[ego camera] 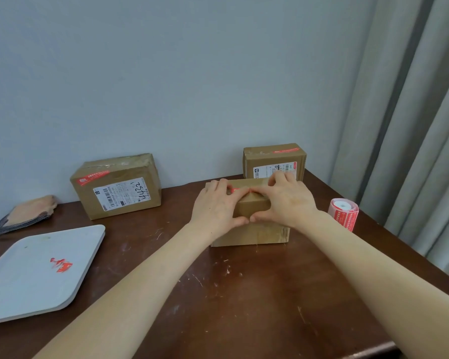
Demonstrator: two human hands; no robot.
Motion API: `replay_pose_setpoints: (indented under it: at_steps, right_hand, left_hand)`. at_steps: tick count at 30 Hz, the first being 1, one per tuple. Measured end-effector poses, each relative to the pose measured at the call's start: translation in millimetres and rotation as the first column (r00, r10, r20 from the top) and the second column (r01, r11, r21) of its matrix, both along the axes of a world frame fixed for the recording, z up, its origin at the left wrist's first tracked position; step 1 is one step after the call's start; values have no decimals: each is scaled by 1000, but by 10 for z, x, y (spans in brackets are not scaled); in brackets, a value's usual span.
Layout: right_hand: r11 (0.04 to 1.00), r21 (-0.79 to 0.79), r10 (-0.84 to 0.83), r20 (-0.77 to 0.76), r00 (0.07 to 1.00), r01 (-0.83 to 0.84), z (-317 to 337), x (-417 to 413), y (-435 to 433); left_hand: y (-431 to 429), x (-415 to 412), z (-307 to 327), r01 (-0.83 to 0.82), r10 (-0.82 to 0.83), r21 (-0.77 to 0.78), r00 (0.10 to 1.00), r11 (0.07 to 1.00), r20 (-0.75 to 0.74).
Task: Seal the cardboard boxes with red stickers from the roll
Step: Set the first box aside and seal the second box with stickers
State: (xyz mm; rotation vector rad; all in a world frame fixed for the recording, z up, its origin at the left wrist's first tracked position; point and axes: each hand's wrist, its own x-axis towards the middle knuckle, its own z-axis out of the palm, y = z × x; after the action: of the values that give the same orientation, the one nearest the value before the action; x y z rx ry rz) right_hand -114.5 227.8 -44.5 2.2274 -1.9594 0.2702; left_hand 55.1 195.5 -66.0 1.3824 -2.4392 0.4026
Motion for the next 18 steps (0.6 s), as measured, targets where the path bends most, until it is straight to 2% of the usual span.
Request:
replay_pose_setpoints:
  at_steps: [5,9,18]
  right_hand:
    - [1000,8,-12,60,998,12,1,-19,-12]
    - [999,-4,-40,150,988,41,-18,-59,7]
    - [998,14,-55,187,981,53,-9,-79,-4]
  left_hand:
    - [2,37,-2,12,-11,36,1000,999,-28]
    - [0,110,8,35,-24,101,993,994,-112]
    - [20,120,35,23,-6,120,989,992,-147]
